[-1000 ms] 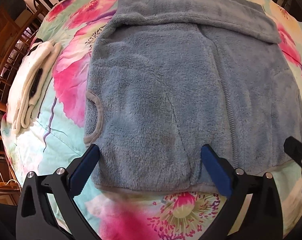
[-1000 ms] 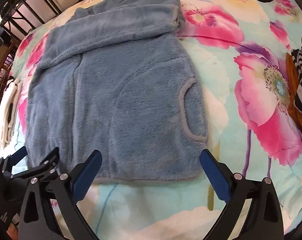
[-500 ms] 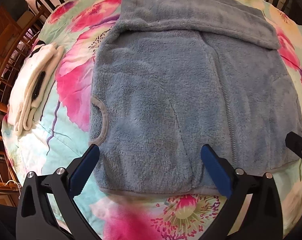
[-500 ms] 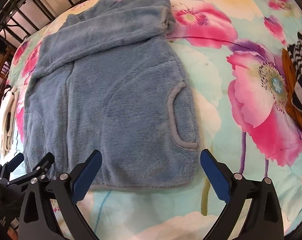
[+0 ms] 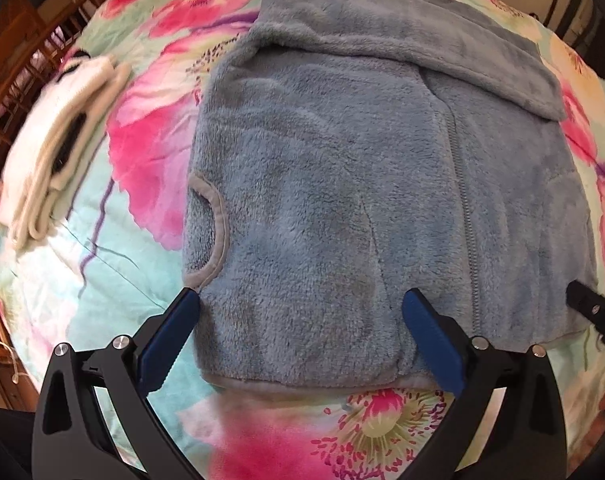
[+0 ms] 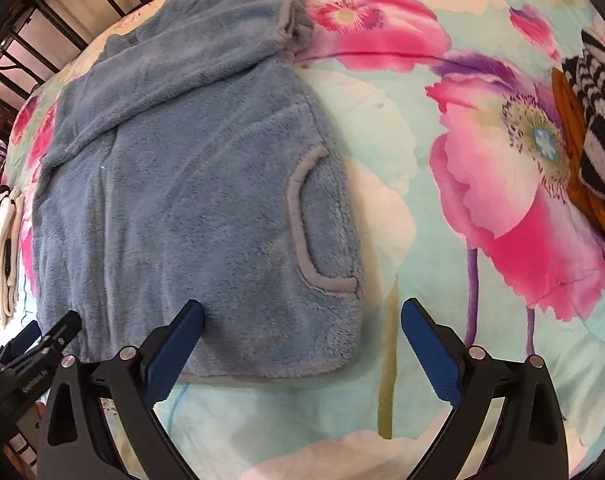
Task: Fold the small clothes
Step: 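Move both open grippers to the blue jacket's hem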
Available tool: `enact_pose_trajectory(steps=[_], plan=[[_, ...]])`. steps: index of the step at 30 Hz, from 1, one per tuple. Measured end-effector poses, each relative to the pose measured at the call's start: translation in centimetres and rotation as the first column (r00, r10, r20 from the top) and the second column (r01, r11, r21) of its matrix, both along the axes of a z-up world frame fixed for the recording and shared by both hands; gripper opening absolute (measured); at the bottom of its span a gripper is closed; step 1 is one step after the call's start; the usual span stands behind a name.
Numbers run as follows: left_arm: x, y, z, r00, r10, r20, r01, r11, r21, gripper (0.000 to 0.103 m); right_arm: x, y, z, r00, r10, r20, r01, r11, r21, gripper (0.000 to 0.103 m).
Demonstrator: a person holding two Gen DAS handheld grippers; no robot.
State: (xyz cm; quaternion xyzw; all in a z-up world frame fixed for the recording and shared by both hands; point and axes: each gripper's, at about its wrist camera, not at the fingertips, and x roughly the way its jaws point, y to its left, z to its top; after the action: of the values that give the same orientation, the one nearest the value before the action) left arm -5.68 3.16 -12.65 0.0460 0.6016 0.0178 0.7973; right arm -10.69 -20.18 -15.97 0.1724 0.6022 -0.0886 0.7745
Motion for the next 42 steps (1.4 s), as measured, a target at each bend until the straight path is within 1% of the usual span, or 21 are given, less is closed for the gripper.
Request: enact_pose_trajectory(steps=[4, 7, 8, 9, 10, 11, 12, 13, 14, 15, 16, 18, 20, 22, 25, 28, 31, 34, 35, 39, 42], plan=[[0.2, 0.9, -0.1, 1.0, 0.006, -0.013, -0.006, 0.999, -0.043, 0.099, -0.4, -0.4, -0.2, 1.0, -0.019, -0.004, 0.019, 1.0, 0.024, 0.099], [0.7, 2.2, 0.3, 0.999, 0.02, -0.029, -0.023, 0.994, -0.109, 0.098, -0.5, -0.9, 0.3, 1.0, -0.03, 0.008, 0.029, 0.999, 0.044, 0.099], [1.0, 3.1, 0.9, 0.999, 0.041, -0.031, -0.045, 0.989, -0.144, 0.098, -0.6, -1.3, 0.7, 0.999, -0.039, 0.017, 0.038, 0.997, 0.061, 0.099], [1.3, 4.1, 1.6, 0.997, 0.064, -0.031, -0.069, 0.979, -0.194, 0.098, -0.7, -2.0, 1.1, 0.999, -0.046, 0.025, 0.044, 0.996, 0.082, 0.099], [1.5, 4.7, 2.0, 0.997, 0.076, -0.032, -0.081, 0.97, -0.23, 0.098, -0.5, -2.5, 1.7, 0.997, -0.06, 0.038, 0.054, 0.99, 0.131, 0.099], [1.8, 5.8, 2.7, 0.995, 0.094, -0.04, -0.102, 0.951, -0.293, 0.098, -0.2, -3.0, 2.3, 0.997, -0.056, 0.046, 0.046, 0.981, 0.189, 0.099], [2.1, 6.7, 3.3, 0.992, 0.11, -0.058, -0.123, 0.927, -0.354, 0.098, 0.0, -3.3, 2.7, 0.998, -0.044, 0.048, 0.033, 0.975, 0.219, 0.099], [2.3, 7.2, 3.5, 0.991, 0.111, -0.073, -0.131, 0.916, -0.38, 0.098, 0.3, -3.9, 3.2, 0.998, -0.027, 0.051, 0.015, 0.972, 0.236, 0.099], [2.7, 7.6, 3.6, 0.99, 0.095, -0.101, -0.129, 0.903, -0.41, 0.098, 0.7, -4.4, 3.8, 0.998, -0.006, 0.06, -0.008, 0.974, 0.225, 0.099], [3.1, 7.7, 3.7, 0.99, 0.072, -0.122, -0.117, 0.898, -0.423, 0.098, 1.0, -4.8, 4.1, 0.998, 0.018, 0.065, -0.031, 0.978, 0.207, 0.098], [3.4, 7.8, 3.7, 0.99, 0.051, -0.133, -0.103, 0.9, -0.424, 0.098, 1.3, -5.3, 4.4, 0.997, 0.043, 0.069, -0.056, 0.98, 0.191, 0.095], [3.9, 7.9, 3.4, 0.988, 0.003, -0.155, -0.064, 0.92, -0.386, 0.098, 1.5, -6.1, 4.5, 0.996, 0.061, 0.072, -0.073, 0.98, 0.185, 0.091], [4.0, 7.8, 2.6, 0.982, -0.018, -0.19, -0.058, 0.921, -0.386, 0.098, 1.2, -6.5, 3.4, 0.998, 0.044, 0.054, -0.056, 0.967, 0.247, 0.086], [3.7, 8.6, 1.3, 0.974, -0.027, -0.224, -0.073, 0.903, -0.424, 0.098, 1.4, -6.7, 2.5, 0.998, 0.06, 0.02, -0.063, 0.955, 0.289, 0.079], [3.2, 9.4, -0.1, 0.97, -0.028, -0.242, -0.086, 0.89, -0.448, 0.097, 0.2, -6.2, 1.2, 0.995, 0.099, -0.009, -0.093, 0.96, 0.266, 0.073], [3.0, 10.4, -1.4, 0.967, -0.017, -0.254, -0.114, 0.863, -0.492, 0.096, -0.5, -6.3, -0.2, 0.996, 0.086, -0.026, -0.074, 0.946, 0.316, 0.071], [3.1, 10.9, -1.5, 0.972, -0.018, -0.232, -0.111, 0.839, -0.532, 0.094, -0.5, -6.1, -0.6, 0.996, 0.082, -0.024, -0.07, 0.943, 0.325, 0.071], [3.1, 10.5, -1.3, 0.974, -0.039, -0.225, -0.095, 0.827, -0.555, 0.084, -0.2, -5.5, -0.4, 0.996, 0.091, -0.02, -0.081, 0.946, 0.314, 0.071], [3.0, 10.3, -1.3, 0.973, -0.048, -0.224, -0.088, 0.826, -0.556, 0.081, -0.2, -5.4, -0.4, 0.995, 0.094, -0.021, -0.083, 0.946, 0.312, 0.071], [3.0, 9.3, -1.9, 0.973, -0.08, -0.214, -0.041, 0.86, -0.508, 0.077, 0.4, -4.7, -0.6, 0.993, 0.113, -0.022, -0.102, 0.949, 0.298, 0.071], [3.0, 9.4, -1.9, 0.975, -0.082, -0.206, -0.034, 0.864, -0.503, 0.077, 0.5, -4.8, -0.6, 0.994, 0.11, -0.018, -0.1, 0.948, 0.302, 0.071]])
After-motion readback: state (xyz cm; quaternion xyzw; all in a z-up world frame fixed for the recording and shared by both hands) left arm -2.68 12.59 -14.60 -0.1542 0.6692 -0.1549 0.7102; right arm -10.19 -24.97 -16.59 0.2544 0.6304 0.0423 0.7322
